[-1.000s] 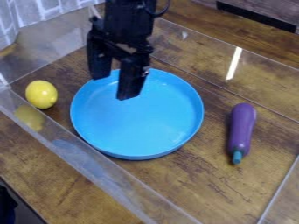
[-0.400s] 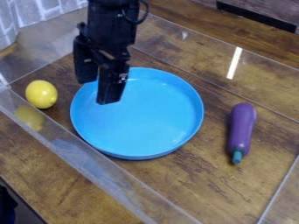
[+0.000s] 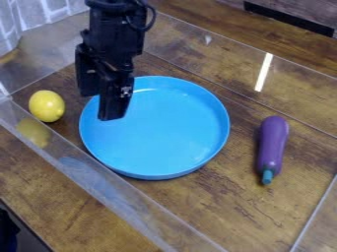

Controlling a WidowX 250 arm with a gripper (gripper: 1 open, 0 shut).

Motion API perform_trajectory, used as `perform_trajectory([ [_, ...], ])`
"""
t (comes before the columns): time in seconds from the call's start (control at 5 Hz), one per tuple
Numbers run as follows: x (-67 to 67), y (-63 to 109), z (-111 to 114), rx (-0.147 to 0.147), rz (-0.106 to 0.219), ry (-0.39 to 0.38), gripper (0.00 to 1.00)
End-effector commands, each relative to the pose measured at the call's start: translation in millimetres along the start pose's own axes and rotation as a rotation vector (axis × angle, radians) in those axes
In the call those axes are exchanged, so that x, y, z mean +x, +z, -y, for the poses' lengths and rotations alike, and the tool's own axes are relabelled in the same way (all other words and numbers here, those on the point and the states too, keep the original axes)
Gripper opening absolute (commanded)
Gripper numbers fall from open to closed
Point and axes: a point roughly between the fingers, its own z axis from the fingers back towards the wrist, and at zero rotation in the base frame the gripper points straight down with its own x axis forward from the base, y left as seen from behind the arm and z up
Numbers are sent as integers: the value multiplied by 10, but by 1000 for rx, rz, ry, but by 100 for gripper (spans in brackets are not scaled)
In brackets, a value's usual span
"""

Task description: Put the lemon on the blue tray

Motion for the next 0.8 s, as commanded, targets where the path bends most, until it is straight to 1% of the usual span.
perform_trajectory([
  [0.0, -50, 54, -88, 14, 26, -7, 100],
  [0.2, -108, 27, -131, 13, 26, -23, 100],
  [0.6, -148, 15, -295, 14, 36, -25, 100],
])
